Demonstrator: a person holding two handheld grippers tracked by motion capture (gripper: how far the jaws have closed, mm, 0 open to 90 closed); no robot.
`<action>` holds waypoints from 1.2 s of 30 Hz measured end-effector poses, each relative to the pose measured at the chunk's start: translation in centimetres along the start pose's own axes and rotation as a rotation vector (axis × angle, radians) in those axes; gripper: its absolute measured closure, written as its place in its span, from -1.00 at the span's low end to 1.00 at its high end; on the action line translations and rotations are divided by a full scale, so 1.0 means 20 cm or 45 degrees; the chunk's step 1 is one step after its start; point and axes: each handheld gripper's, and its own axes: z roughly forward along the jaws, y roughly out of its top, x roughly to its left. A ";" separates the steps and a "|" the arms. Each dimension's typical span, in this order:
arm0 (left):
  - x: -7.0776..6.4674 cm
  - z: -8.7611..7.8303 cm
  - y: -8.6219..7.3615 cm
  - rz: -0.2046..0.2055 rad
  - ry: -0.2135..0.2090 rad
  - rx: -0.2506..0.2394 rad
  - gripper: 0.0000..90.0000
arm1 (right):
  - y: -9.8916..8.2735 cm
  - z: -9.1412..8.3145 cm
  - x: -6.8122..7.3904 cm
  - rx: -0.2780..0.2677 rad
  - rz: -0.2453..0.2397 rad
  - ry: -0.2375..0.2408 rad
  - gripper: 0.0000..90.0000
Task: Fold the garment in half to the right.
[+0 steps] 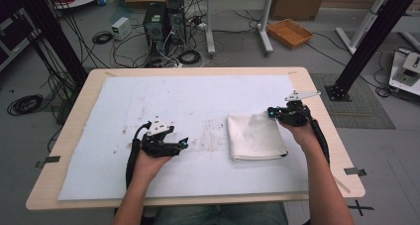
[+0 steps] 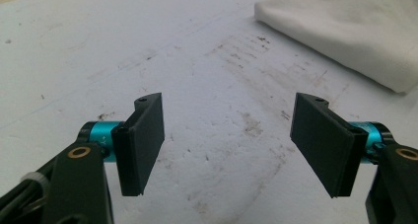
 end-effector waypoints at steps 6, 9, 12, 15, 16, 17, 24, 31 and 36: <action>-0.01 0.01 0.00 0.009 -0.002 0.002 -0.35 | -0.07 0.13 -0.06 0.148 0.079 -0.116 0.77; -0.01 0.01 0.00 0.005 -0.004 0.004 -0.35 | -0.14 0.18 -0.08 0.229 0.140 -0.116 0.48; 0.00 0.01 0.00 0.008 0.001 0.008 -0.35 | -0.14 0.14 -0.08 0.190 0.172 -0.140 0.22; 0.00 0.00 0.00 0.005 0.005 0.001 -0.35 | -0.11 0.05 -0.04 0.089 0.158 -0.122 0.11; 0.00 0.00 0.00 0.008 0.005 0.002 -0.35 | -0.09 0.02 -0.01 0.053 0.140 -0.099 0.10; 0.00 0.00 0.00 0.005 0.006 -0.001 -0.35 | -0.08 -0.01 0.02 0.027 0.123 -0.071 0.10; -0.01 -0.01 0.00 0.010 0.009 -0.006 -0.35 | -0.17 -0.12 0.22 0.038 -0.018 0.026 0.28; 0.00 -0.01 -0.01 0.013 0.011 0.008 -0.35 | -0.43 -0.16 0.21 0.101 0.077 0.086 0.51; 0.00 -0.01 -0.01 0.007 0.017 0.008 -0.35 | -0.47 -0.24 0.20 0.104 0.068 0.058 0.53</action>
